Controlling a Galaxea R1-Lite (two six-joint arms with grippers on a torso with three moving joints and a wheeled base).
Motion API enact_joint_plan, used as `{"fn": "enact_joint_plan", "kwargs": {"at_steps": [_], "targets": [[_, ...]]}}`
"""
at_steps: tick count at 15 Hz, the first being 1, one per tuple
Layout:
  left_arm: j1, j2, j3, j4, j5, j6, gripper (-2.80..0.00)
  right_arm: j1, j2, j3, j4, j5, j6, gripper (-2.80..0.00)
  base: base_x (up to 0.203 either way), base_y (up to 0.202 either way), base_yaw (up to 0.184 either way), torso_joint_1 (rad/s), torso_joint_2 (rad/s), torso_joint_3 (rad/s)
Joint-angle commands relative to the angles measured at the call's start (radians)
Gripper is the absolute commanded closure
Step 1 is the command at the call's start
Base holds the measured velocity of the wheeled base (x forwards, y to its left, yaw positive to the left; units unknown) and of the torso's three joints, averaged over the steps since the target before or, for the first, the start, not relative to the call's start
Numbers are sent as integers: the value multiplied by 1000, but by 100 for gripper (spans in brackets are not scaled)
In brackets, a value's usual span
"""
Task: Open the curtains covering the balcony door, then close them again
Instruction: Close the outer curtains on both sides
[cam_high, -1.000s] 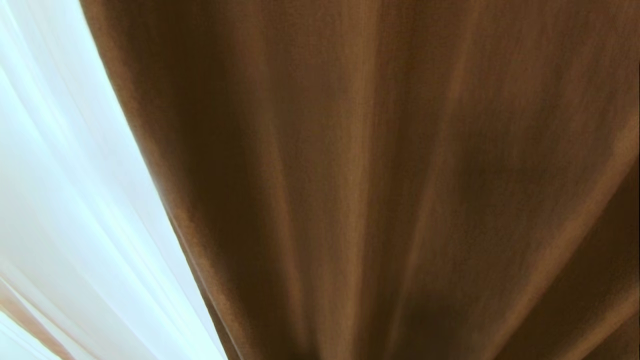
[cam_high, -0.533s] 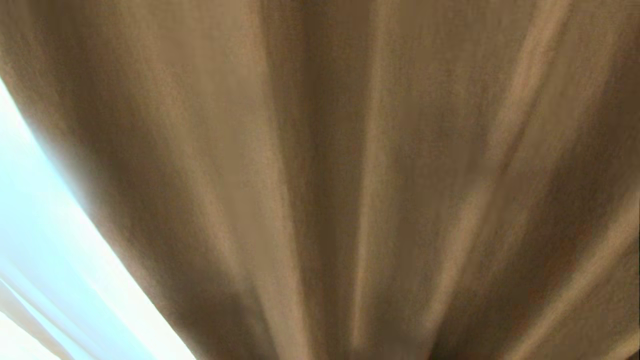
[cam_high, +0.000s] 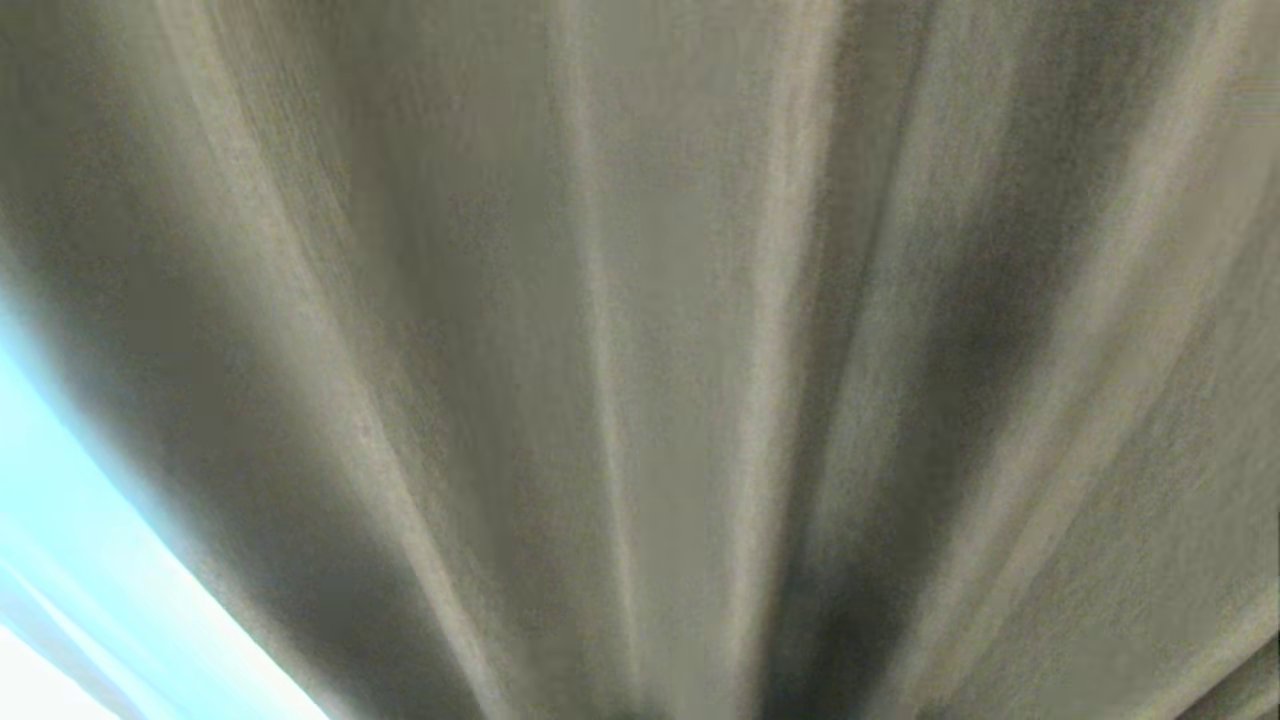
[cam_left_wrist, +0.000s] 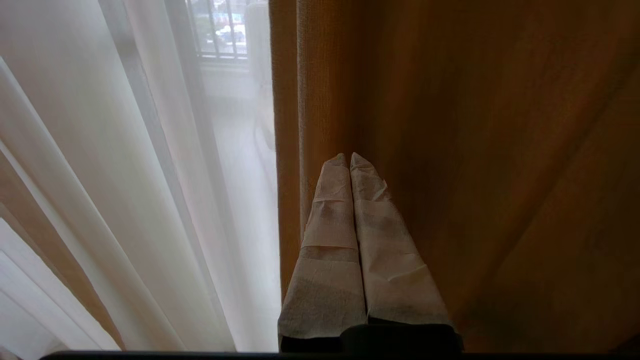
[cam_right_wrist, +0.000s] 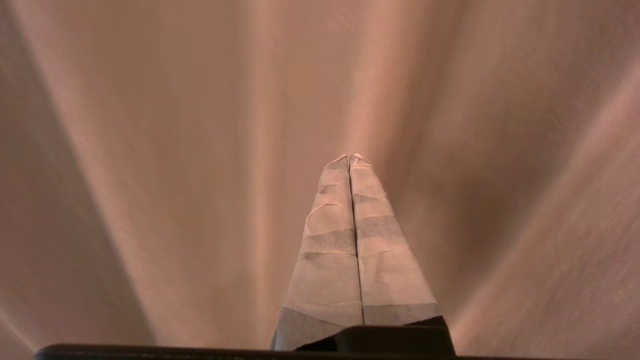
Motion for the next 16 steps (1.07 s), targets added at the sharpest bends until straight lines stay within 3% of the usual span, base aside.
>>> {"fn": "enact_joint_plan", "kwargs": {"at_steps": [1,5,6,11,14,16], "targets": [[1,0,0,0,1,-1,0,55,-11,103,-95,-31,-19,0,0,0,0,0,0,0],[1,0,0,0,1,-1,0,113,-16,420,-437,-90,-81,0,0,0,0,0,0,0],[1,0,0,0,1,-1,0,126,-32,459,-469,-95,-95,0,0,0,0,0,0,0],[1,0,-1,0,1,-1,0,150,-85,463,-313,-95,-101,0,0,0,0,0,0,0],[1,0,0,0,1,-1,0,143,-224,463,-71,-95,-103,0,0,0,0,0,0,0],[0,0,0,-1,1,-1,0,142,-315,463,8,-91,-82,0,0,0,0,0,0,0]]}}
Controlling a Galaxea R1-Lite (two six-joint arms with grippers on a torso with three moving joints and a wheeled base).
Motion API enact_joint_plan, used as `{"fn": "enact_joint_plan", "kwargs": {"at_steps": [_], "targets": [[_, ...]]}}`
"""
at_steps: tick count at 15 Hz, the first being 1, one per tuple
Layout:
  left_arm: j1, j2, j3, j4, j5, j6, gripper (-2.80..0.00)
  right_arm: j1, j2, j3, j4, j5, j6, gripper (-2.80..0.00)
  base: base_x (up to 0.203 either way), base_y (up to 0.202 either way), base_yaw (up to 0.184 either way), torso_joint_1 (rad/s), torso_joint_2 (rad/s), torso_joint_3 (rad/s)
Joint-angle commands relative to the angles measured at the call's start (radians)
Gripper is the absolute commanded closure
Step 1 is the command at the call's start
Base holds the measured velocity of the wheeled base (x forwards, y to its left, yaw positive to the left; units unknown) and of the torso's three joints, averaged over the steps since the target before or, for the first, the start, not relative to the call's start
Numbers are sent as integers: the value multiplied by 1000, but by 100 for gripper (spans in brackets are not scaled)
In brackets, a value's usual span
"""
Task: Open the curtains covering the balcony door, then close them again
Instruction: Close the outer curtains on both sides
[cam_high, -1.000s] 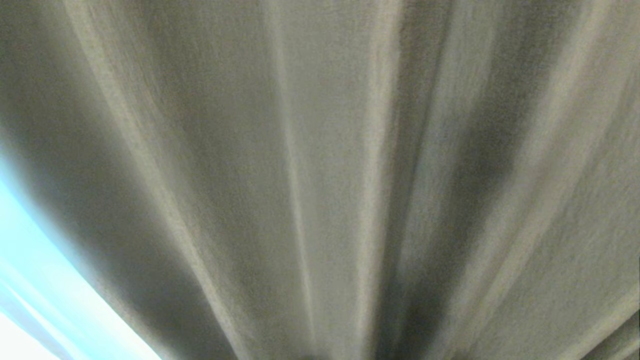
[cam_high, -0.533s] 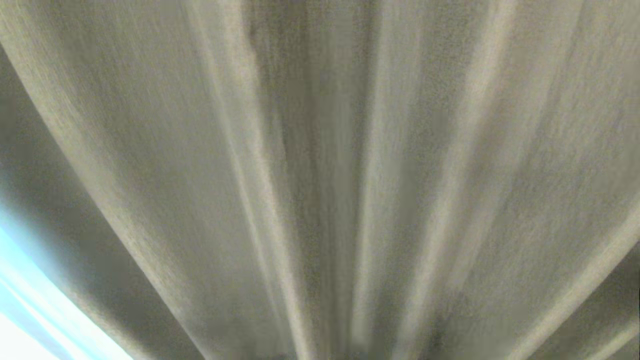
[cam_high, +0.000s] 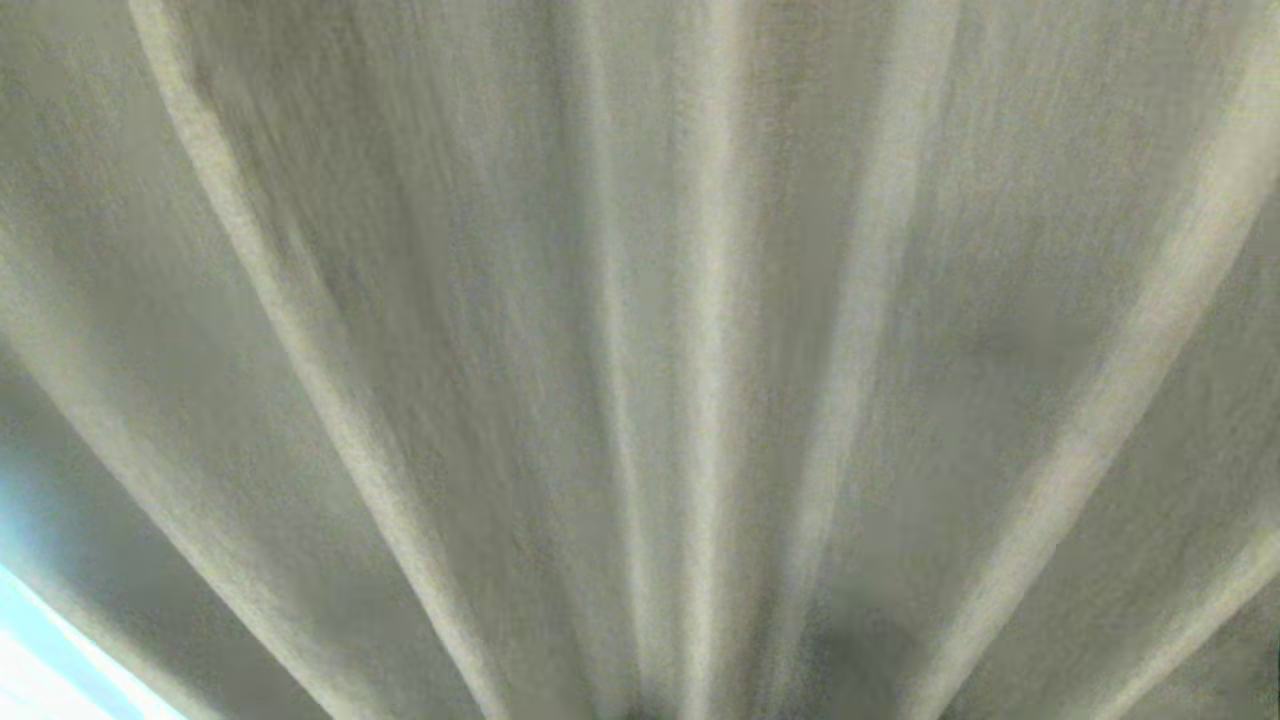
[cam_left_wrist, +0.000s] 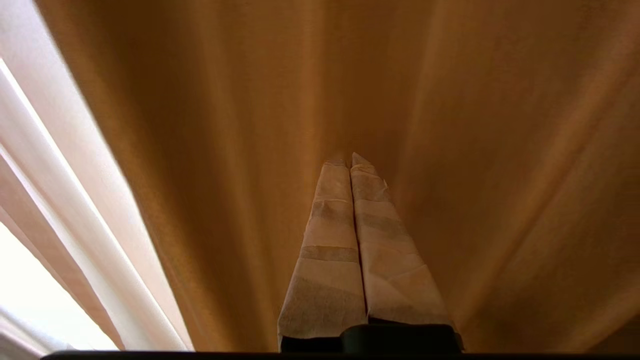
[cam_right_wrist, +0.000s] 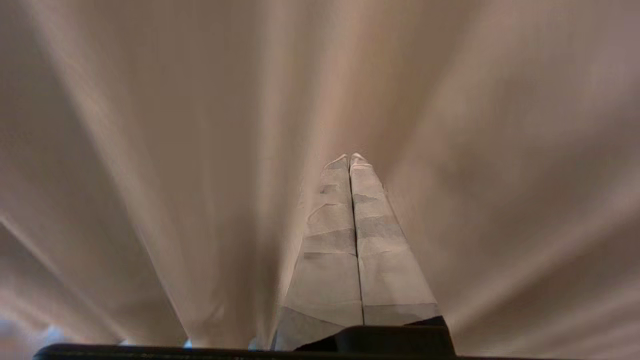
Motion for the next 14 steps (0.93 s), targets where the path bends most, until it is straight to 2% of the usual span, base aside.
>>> {"fn": "enact_joint_plan", "kwargs": {"at_steps": [1,4,14], "targets": [[1,0,0,-1,1,-1,0,0,-150,0,65,6,22,0,0,0,0,0,0,0],[0,0,0,-1,1,-1,0,1,-189,0,82,4,77,0,0,0,0,0,0,0],[0,0,0,0,1,-1,0,1,-189,0,82,4,80,0,0,0,0,0,0,0]]}}
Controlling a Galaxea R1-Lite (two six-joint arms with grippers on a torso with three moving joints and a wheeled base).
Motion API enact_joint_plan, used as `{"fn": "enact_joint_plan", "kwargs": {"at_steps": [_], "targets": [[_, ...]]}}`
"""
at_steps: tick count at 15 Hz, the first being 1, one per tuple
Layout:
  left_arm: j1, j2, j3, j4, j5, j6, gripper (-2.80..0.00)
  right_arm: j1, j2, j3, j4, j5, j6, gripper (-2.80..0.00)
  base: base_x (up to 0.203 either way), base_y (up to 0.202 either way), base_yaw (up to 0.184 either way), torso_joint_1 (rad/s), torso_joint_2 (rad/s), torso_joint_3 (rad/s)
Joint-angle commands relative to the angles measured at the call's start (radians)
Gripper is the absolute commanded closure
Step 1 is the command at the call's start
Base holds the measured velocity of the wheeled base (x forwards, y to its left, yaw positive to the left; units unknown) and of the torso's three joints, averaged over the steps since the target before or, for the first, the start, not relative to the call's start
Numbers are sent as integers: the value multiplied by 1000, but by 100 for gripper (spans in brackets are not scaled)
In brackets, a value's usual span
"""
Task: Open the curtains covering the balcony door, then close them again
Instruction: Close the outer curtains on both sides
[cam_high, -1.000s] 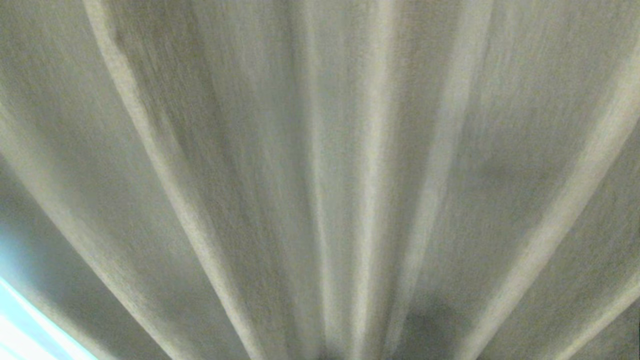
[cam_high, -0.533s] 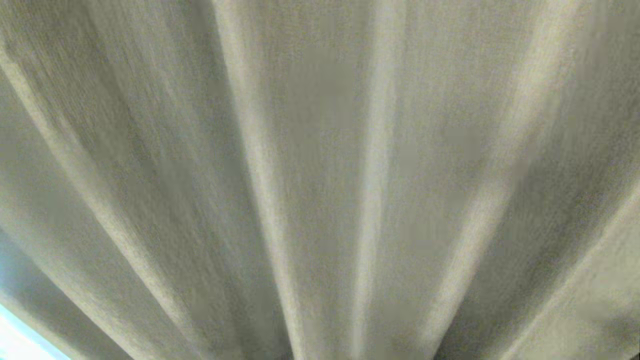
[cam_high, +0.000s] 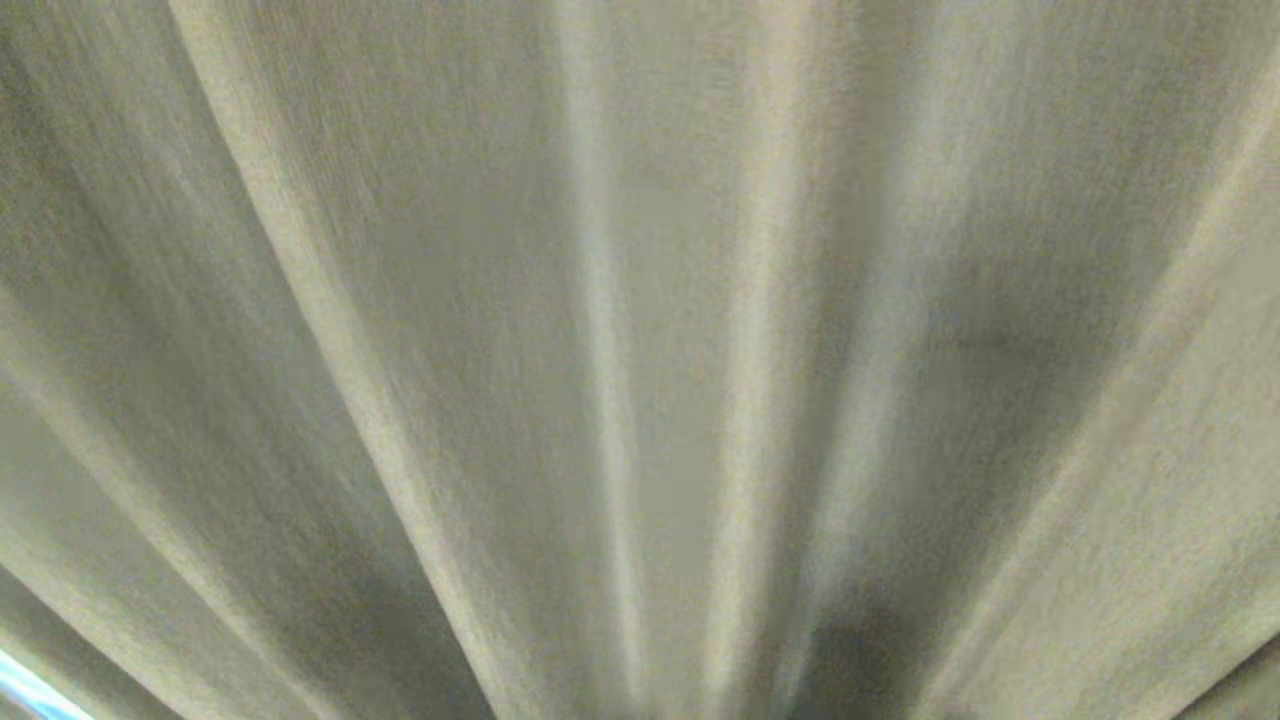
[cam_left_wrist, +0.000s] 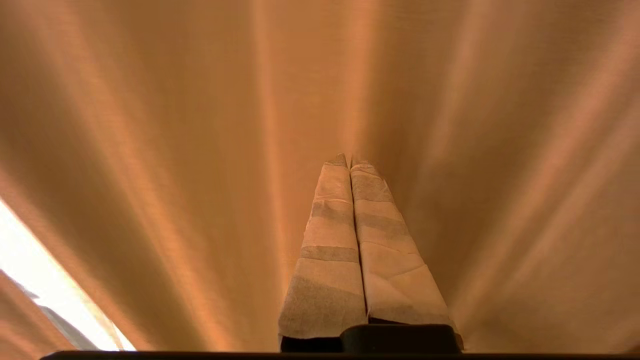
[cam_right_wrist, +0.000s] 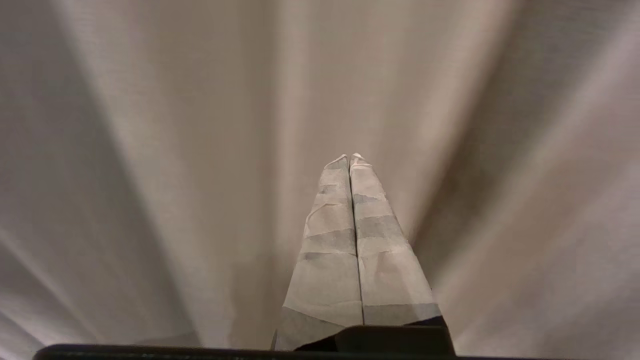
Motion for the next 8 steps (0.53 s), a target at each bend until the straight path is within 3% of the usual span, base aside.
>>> {"fn": "enact_joint_plan", "kwargs": {"at_steps": [1,8], "targets": [[0,0,0,0,1,-1,0,0,-2,0,-1,1,-1,0,0,0,0,0,0,0],[0,0,0,0,1,-1,0,0,-2,0,0,1,-1,0,0,0,0,0,0,0]]}}
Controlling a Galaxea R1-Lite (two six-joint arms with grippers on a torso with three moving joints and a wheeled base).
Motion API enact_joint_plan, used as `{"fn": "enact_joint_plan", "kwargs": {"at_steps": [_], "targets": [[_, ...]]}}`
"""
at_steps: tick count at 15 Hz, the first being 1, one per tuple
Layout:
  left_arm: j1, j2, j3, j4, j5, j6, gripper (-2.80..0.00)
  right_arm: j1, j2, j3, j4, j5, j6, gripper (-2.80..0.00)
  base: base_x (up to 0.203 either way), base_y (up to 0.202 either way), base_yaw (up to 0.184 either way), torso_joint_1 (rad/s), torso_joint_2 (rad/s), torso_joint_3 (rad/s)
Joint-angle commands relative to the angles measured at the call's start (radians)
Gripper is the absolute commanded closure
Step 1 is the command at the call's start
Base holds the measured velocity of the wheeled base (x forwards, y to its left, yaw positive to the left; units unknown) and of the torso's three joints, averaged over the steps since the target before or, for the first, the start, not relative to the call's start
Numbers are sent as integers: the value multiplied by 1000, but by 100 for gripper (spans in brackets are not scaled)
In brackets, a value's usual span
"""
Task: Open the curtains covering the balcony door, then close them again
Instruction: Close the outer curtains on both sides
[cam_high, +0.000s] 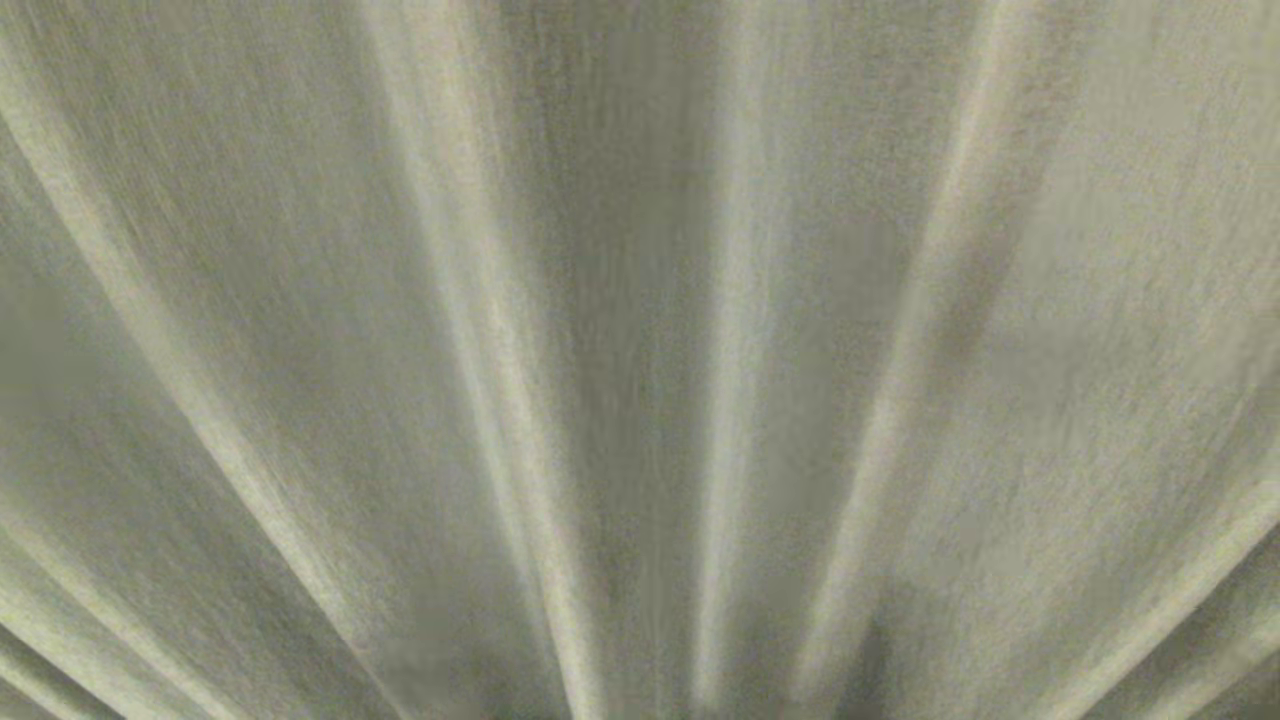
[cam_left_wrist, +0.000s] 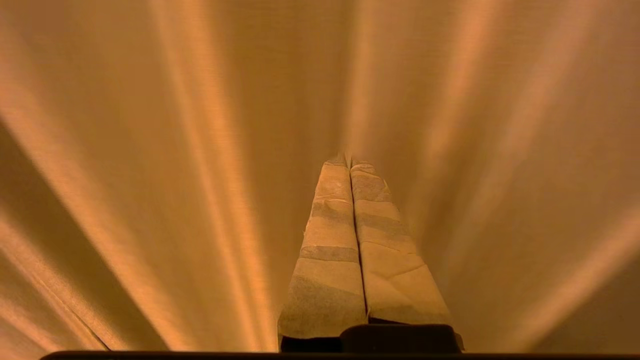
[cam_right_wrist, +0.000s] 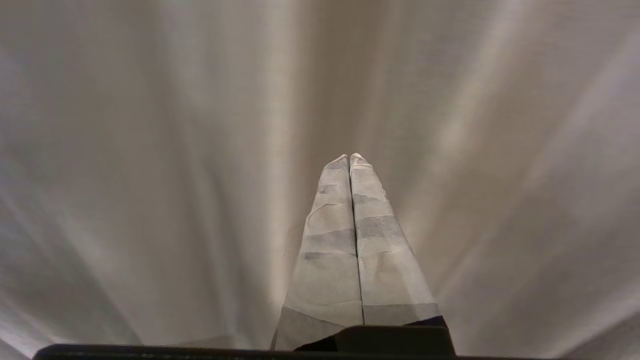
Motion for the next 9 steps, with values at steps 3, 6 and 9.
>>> {"fn": "enact_joint_plan", "kwargs": {"at_steps": [3,6,9], "targets": [[0,0,0,0,1,1,0,0,-1,0,0,1,-1,0,0,0,0,0,0,0],[0,0,-1,0,1,-1,0,0,-1,0,0,1,-1,0,0,0,0,0,0,0],[0,0,0,0,1,1,0,0,-1,0,0,1,-1,0,0,0,0,0,0,0]]}}
